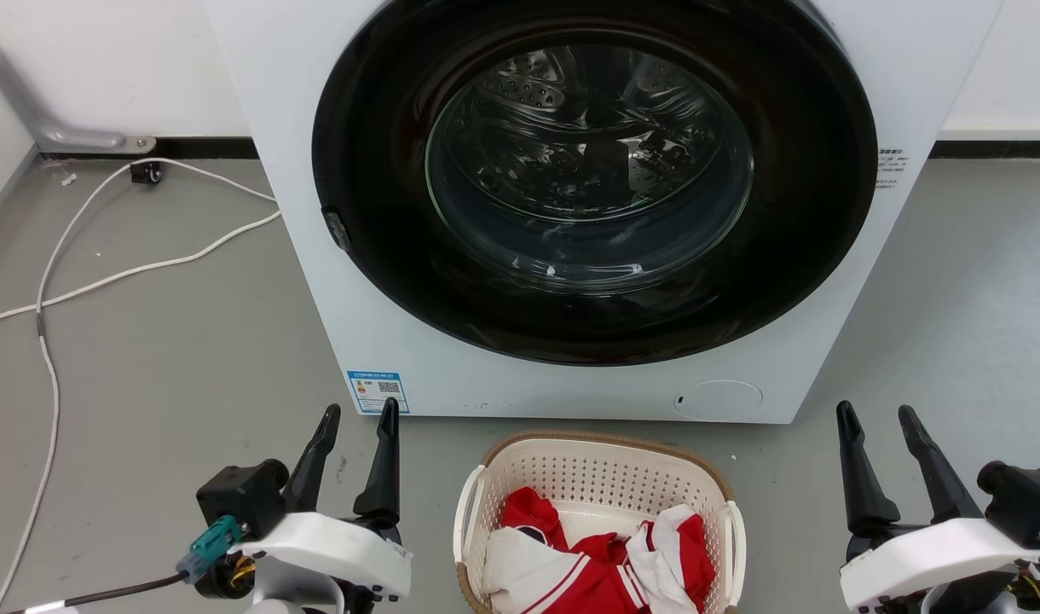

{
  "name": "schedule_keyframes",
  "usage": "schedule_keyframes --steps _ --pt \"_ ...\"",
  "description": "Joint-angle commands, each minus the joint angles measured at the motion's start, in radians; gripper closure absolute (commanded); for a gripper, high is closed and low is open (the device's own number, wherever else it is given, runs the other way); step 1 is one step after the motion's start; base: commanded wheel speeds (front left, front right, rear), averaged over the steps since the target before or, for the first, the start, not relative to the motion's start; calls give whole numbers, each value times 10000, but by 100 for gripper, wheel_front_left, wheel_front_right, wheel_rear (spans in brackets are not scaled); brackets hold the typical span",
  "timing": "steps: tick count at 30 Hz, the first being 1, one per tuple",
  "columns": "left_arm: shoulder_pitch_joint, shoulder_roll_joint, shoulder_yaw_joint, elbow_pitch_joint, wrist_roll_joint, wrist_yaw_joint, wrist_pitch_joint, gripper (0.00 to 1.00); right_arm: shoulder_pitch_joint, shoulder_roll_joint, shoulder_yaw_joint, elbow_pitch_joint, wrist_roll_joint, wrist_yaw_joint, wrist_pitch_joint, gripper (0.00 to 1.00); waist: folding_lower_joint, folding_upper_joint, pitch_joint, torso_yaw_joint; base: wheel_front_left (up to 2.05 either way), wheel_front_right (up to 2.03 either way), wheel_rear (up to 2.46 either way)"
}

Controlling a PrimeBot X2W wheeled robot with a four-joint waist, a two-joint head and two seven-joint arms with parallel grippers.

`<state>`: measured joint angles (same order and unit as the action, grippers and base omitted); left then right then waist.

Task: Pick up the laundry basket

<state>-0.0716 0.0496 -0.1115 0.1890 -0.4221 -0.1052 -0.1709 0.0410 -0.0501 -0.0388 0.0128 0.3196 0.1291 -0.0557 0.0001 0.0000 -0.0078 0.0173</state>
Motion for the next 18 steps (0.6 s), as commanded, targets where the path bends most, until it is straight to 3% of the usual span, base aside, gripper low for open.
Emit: schedule_keyframes --steps 1,18 --pt "-44 42 -37 -46 263 26 -91 0 47 -8 9 -159 -287 18 -46 0 -1 0 -3 0 0 0 0" --pt "-75 38 -305 184 1698 126 -467 0 366 -5 -71 -385 -1557 21 -23 0 -1 0 -40 1 0 0 0"
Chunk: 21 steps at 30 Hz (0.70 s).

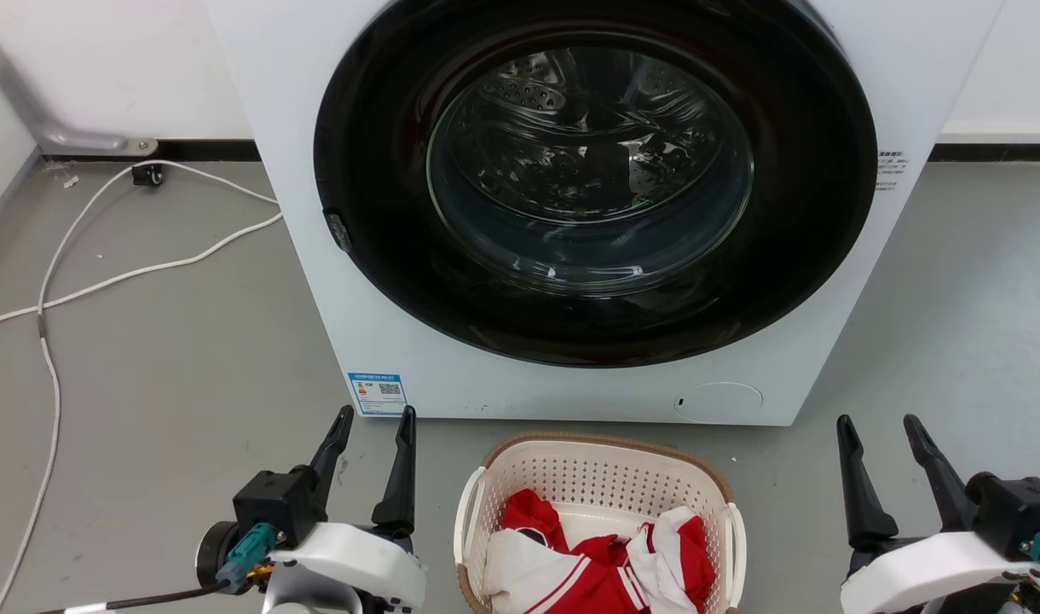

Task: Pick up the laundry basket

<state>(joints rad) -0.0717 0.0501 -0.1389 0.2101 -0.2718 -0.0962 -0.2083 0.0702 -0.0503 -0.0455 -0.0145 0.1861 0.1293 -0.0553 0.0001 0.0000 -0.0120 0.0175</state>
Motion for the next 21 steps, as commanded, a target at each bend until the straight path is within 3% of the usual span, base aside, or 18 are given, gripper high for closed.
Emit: schedule_keyframes --steps 1,21 --pt "-83 32 -45 -13 274 47 -100 0 93 -3 -9 -112 -300 18 -1 0 0 0 3 0 0 0 0" --pt "-12 21 -252 162 1588 190 -530 0 335 0 -50 -87 -1250 12 -246 0 -1 0 -41 16 0 0 0"
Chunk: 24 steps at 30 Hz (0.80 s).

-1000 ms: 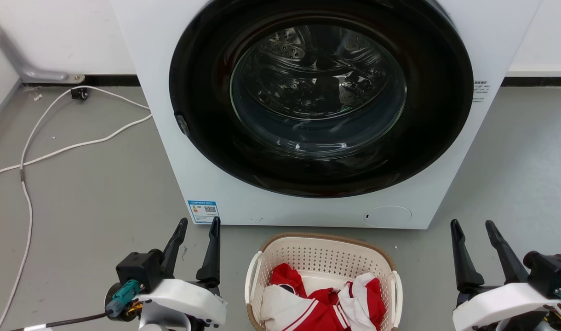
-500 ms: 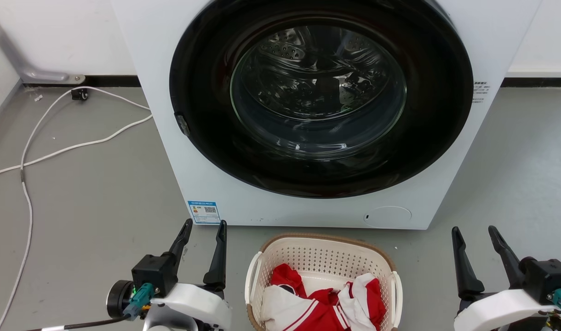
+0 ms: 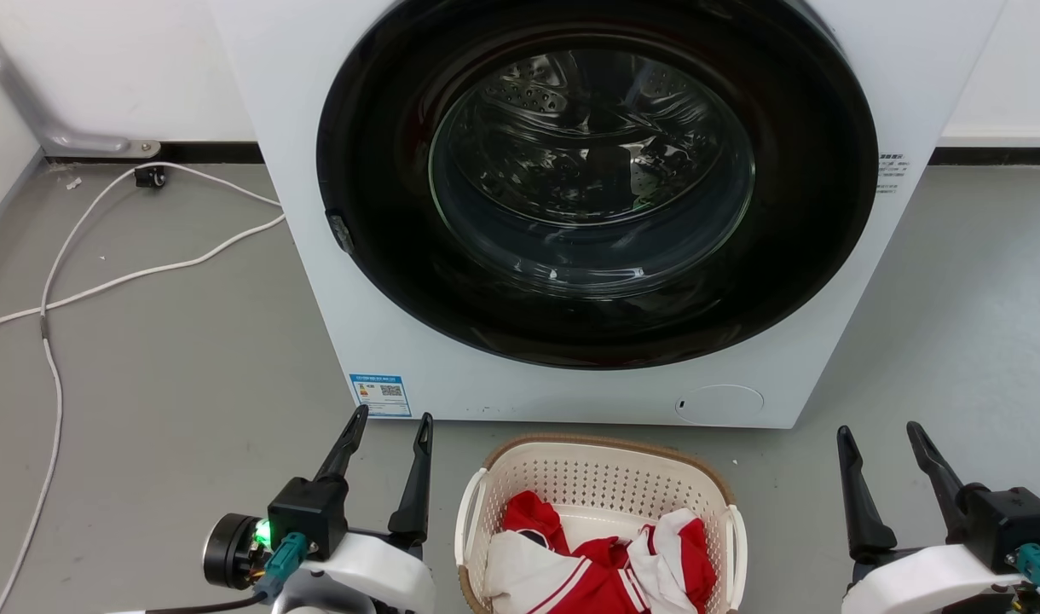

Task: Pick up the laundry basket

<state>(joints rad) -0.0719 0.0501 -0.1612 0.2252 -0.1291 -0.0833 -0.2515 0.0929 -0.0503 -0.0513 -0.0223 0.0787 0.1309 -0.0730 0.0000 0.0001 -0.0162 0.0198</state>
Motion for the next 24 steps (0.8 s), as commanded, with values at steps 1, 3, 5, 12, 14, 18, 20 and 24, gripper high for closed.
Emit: schedule_keyframes --steps 1,3,5,12,14,18,20,24 --pt "-12 21 -40 16 220 51 -103 0 115 0 3 3 -192 -3 -75 0 0 -1 4 -10 0 0 0" --pt "-14 20 -58 38 340 64 -144 0 123 0 3 11 -337 -3 -98 0 0 -1 7 -13 0 0 0" --pt "-24 18 -57 77 312 89 -152 0 113 0 2 50 -294 -3 -86 0 0 -1 13 -16 0 0 0" --pt "-52 15 -20 134 224 122 -143 0 88 0 24 90 -215 -3 -117 0 0 -1 30 -9 0 0 0" --pt "-45 14 1 145 203 132 -143 0 75 0 32 107 -188 -3 -126 0 0 -1 36 -19 0 0 0" --pt "-24 13 33 150 200 143 -143 0 61 0 61 140 -124 -3 -139 0 0 -1 41 -40 0 0 0" --pt "-15 14 55 157 181 145 -143 0 62 0 93 169 -80 -3 -148 0 0 -1 48 -46 0 0 0" --pt "-2 12 84 163 156 157 -143 0 56 0 117 222 -25 -3 -163 0 0 -1 55 -59 0 0 0"
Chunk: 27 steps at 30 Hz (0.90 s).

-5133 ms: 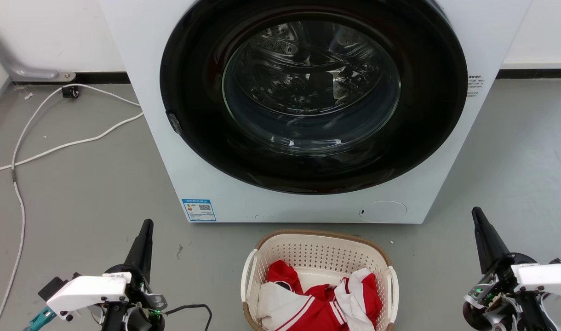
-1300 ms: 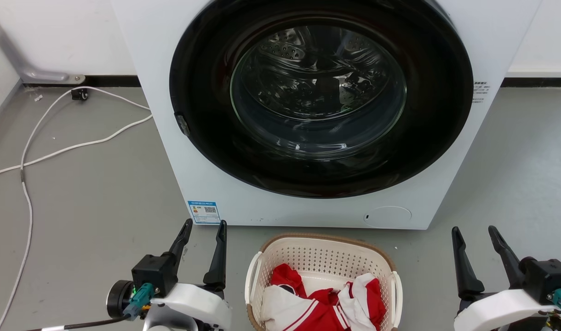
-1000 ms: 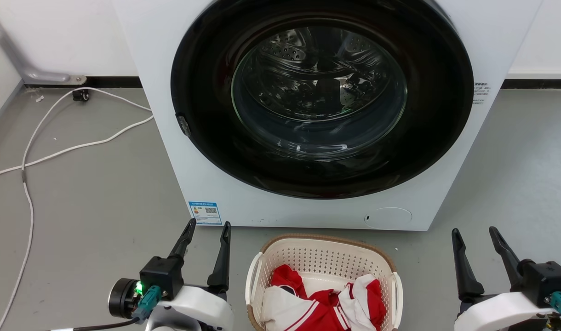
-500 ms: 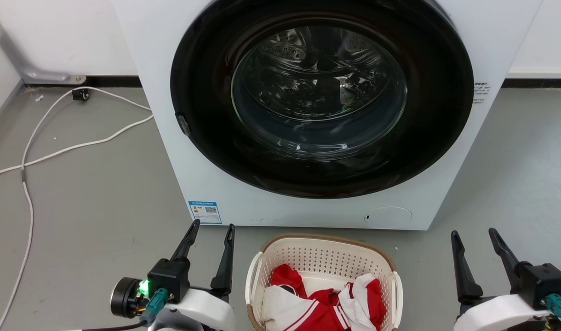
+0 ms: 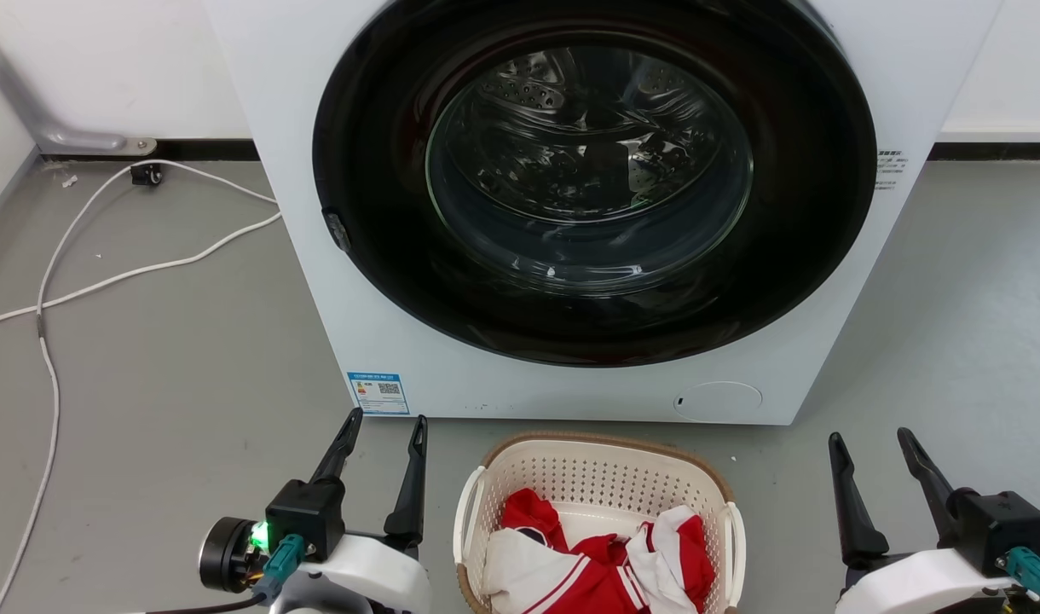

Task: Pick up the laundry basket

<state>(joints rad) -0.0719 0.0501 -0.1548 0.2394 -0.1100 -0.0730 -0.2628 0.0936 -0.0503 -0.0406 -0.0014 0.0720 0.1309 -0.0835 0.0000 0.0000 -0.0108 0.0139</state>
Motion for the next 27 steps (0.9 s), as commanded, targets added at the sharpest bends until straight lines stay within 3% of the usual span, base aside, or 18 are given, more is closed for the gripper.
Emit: schedule_keyframes --steps 1,13,19,27 --pt "-9 12 30 28 -37 59 -30 0 47 0 15 27 42 -3 -62 0 0 0 3 -3 0 0 0" --pt "-808 35 -52 612 -225 -84 -28 0 -383 0 -67 583 222 -3 147 0 0 0 603 -239 0 0 0" --pt "-1857 75 -25 1398 -342 -138 84 0 -1100 2 -161 1336 534 -3 81 0 0 0 1550 -516 0 0 0" --pt "-3619 244 -73 2887 -732 -365 515 0 -2636 0 -67 3213 762 -3 -176 0 0 0 3207 -891 0 0 0"
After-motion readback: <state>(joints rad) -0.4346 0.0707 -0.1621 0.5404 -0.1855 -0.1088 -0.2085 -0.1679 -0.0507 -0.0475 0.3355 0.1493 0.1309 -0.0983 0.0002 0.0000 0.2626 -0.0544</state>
